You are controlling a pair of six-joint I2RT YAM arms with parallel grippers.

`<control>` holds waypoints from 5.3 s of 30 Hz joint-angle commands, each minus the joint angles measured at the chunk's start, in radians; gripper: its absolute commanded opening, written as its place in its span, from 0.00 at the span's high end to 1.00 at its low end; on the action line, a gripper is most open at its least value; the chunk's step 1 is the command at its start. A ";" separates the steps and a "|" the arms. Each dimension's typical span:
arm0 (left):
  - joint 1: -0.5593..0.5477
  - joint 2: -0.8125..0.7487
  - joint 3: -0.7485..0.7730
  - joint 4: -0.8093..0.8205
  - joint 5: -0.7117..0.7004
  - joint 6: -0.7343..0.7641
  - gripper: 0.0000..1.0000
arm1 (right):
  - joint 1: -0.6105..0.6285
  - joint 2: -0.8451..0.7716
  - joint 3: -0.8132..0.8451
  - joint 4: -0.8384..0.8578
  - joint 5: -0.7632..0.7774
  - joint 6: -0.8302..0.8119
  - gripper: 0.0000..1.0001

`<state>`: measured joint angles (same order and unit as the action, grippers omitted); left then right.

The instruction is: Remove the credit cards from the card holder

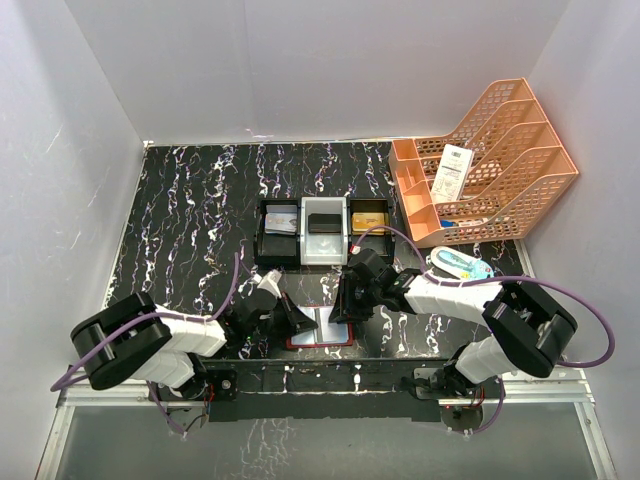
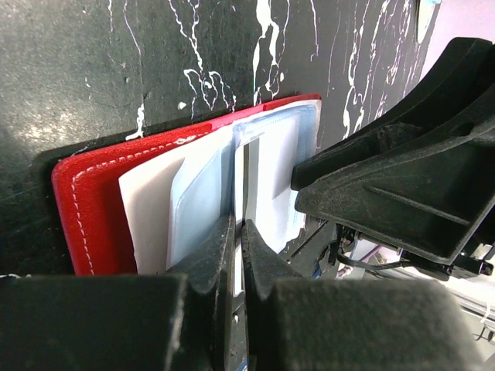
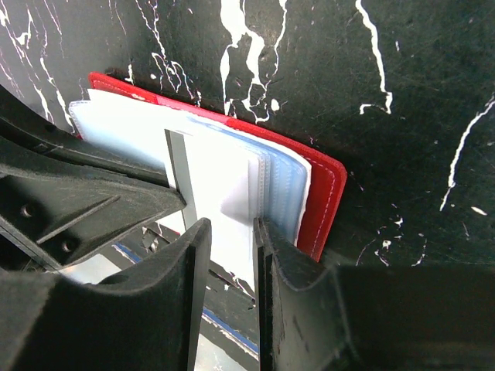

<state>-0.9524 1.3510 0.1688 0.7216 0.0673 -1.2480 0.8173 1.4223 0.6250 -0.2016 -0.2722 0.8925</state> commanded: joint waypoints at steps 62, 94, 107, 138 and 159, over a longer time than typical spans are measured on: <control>0.016 -0.418 -0.087 -0.432 -0.107 0.108 1.00 | 0.095 0.180 0.159 -0.143 0.193 -0.024 0.77; 0.027 -0.637 -0.041 -0.747 -0.192 0.181 1.00 | 0.095 0.180 0.194 -0.202 0.244 -0.049 0.81; 0.029 -0.556 -0.030 -0.659 -0.146 0.191 1.00 | 0.107 0.057 0.265 -0.077 0.048 -0.063 0.67; 0.029 -0.543 -0.140 -0.288 0.031 0.081 0.84 | 0.186 0.204 0.079 0.158 0.076 0.160 0.67; 0.035 -0.798 0.232 -1.113 -0.216 0.195 1.00 | 0.171 0.064 0.240 0.035 0.172 0.042 0.56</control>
<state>-0.9180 0.5350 0.2756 -0.1997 -0.0978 -1.1343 0.9993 1.5669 0.7940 -0.1436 -0.1623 0.9901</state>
